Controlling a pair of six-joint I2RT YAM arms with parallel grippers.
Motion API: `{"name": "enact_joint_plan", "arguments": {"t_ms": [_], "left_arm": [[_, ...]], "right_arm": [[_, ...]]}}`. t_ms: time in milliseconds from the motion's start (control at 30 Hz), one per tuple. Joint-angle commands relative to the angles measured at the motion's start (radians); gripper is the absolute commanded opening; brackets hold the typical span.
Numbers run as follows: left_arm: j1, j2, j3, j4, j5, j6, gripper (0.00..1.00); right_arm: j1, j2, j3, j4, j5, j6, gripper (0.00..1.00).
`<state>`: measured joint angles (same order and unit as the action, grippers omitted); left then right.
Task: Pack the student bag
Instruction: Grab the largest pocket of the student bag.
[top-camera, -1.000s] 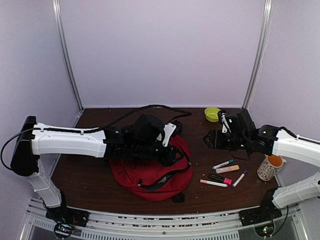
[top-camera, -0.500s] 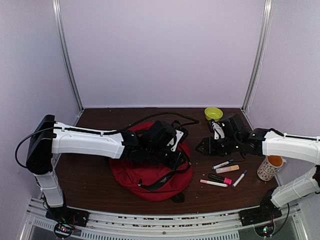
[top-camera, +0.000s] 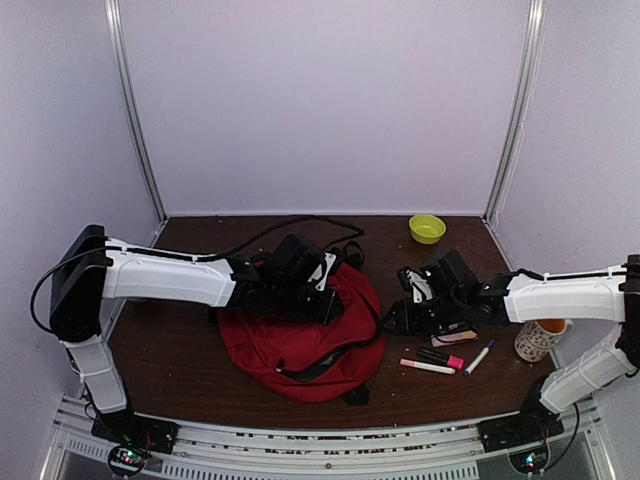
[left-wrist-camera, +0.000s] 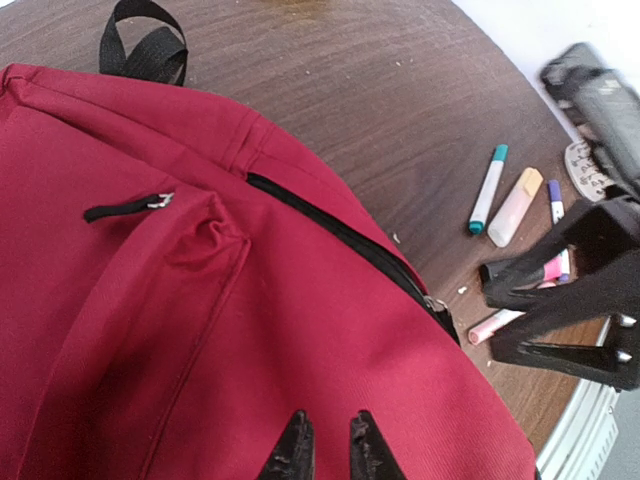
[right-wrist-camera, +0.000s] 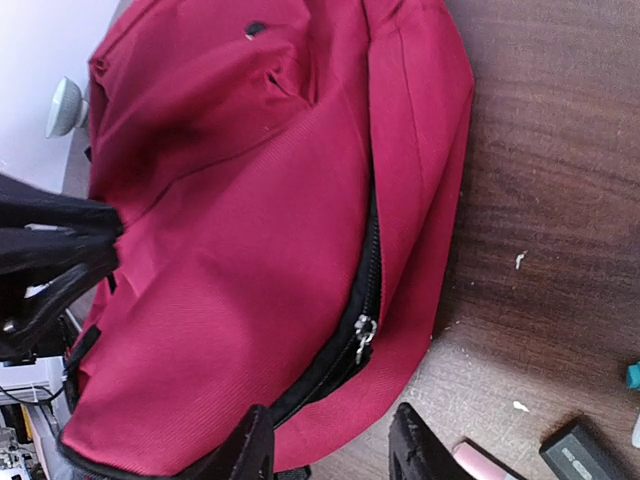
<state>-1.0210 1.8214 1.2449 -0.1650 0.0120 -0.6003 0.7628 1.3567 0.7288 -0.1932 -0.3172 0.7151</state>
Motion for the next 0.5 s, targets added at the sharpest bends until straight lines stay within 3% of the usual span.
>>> {"name": "enact_joint_plan", "arguments": {"t_ms": [0,133,467], "left_arm": [[-0.008,-0.060,-0.034,0.074,0.016,-0.014,0.14],[-0.008,-0.065,-0.050,0.093,0.023,-0.017,0.13],[-0.008,-0.081,-0.080,0.117,0.037,-0.028,0.12]], "right_arm": [[0.007,0.048,0.010,0.051,-0.001,0.006,0.40],[0.007,0.089,0.014,0.077,0.025,0.002,0.37],[-0.004,0.130,-0.018,0.214,0.012,0.027,0.18]]}}
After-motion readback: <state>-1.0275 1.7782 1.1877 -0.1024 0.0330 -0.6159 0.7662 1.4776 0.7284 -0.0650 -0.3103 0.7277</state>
